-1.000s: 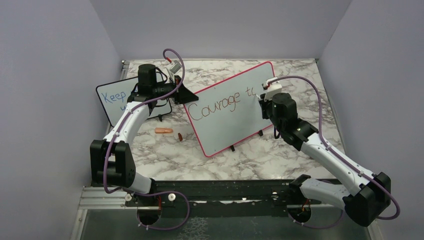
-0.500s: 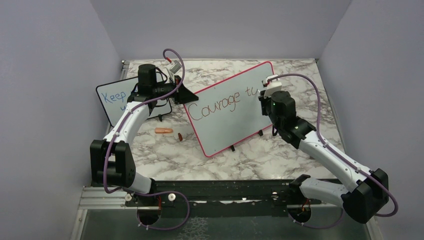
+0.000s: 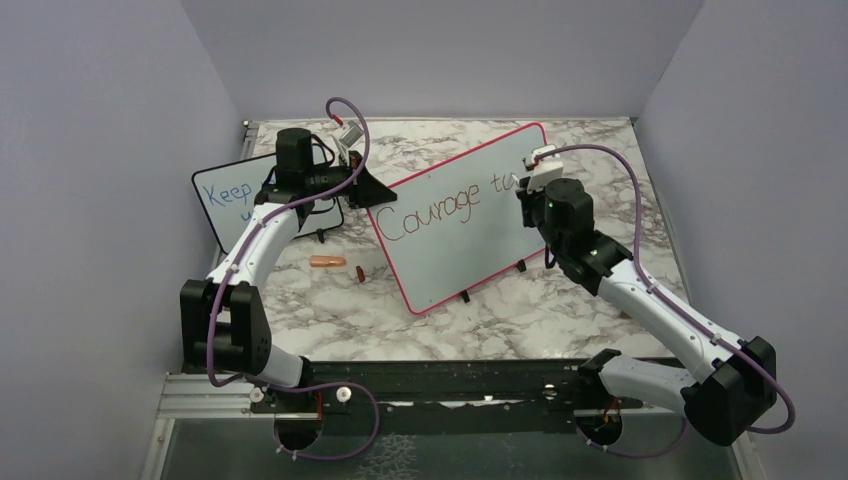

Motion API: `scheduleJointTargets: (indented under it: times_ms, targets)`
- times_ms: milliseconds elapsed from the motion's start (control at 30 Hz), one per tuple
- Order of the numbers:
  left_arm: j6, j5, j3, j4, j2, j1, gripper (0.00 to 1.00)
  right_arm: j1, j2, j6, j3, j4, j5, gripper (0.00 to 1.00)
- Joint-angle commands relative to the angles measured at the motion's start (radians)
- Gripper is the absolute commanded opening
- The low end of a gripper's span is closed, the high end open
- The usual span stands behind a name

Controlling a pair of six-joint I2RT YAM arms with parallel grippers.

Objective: Write a sentence on the whiteboard

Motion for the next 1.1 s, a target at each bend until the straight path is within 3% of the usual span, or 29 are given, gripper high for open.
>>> scheduleJointTargets:
  times_ms: [0,1067]
  targets:
    - [0.095,-0.056,-0.027,-0.088,0.038,-0.022,0.00,-0.003,0.006,-0.007,0.033,0.015,-0.087,0.01]
    - [0.089,-0.094,-0.028,-0.088,0.033,-0.021,0.00,0.003,-0.130,0.015,0.021,-0.157,-0.164,0.01]
